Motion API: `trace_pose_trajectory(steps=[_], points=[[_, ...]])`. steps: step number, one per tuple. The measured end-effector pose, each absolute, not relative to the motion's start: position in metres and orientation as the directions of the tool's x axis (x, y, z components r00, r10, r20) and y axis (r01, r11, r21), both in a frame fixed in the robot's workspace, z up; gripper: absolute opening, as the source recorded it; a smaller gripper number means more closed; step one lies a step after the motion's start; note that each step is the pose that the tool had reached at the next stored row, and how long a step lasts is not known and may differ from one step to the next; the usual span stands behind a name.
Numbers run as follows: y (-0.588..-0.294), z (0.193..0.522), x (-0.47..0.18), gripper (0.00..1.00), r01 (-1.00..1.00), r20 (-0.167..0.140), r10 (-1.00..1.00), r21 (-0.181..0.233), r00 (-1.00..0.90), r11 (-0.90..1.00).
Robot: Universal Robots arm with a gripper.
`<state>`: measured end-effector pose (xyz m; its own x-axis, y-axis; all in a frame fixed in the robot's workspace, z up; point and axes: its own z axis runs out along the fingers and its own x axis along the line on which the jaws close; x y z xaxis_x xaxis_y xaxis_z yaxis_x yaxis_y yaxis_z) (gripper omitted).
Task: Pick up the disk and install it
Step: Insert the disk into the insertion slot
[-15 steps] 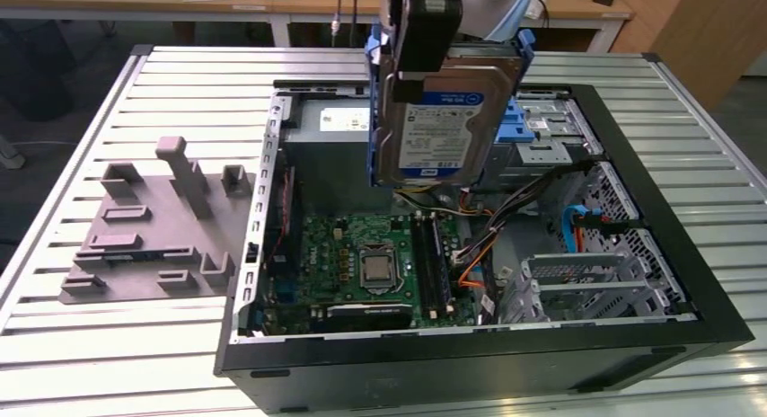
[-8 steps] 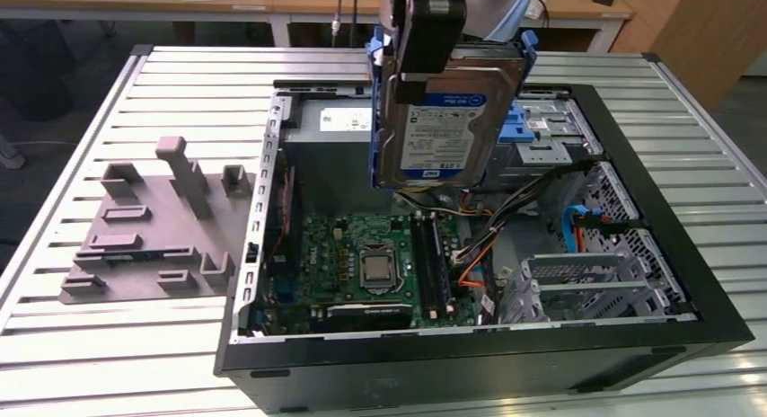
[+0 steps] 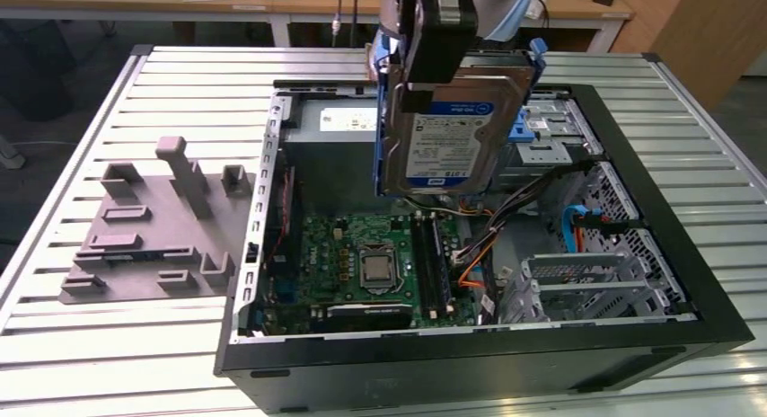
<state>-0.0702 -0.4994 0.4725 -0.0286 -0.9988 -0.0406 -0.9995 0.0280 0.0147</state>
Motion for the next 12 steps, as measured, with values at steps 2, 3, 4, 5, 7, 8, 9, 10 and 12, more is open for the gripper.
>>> trace_pose_trajectory(steps=[2,3,4,5,7,8,9,10,12], points=[[-0.499,0.472,-0.066,0.36,-0.999,-0.041,-0.999,0.015,-0.029,0.028],[-0.500,0.472,-0.065,0.36,-0.999,-0.041,-0.999,0.016,-0.029,0.028],[-0.500,0.472,-0.064,0.36,-0.999,-0.041,-0.999,0.016,-0.029,0.028],[-0.501,0.472,-0.063,0.36,-0.999,-0.041,-0.999,0.016,-0.029,0.028],[-0.503,0.472,-0.063,0.36,-0.999,-0.041,-0.999,0.016,-0.029,0.028],[-0.505,0.472,-0.063,0.36,-0.999,-0.041,-0.999,0.016,-0.029,0.028],[-0.507,0.472,-0.063,0.36,-0.999,-0.040,-0.999,0.016,-0.029,0.028],[-0.508,0.472,-0.063,0.36,-0.999,-0.040,-0.999,0.016,-0.029,0.028],[-0.513,0.472,-0.063,0.36,-0.999,-0.041,-0.999,0.016,-0.029,0.028]])
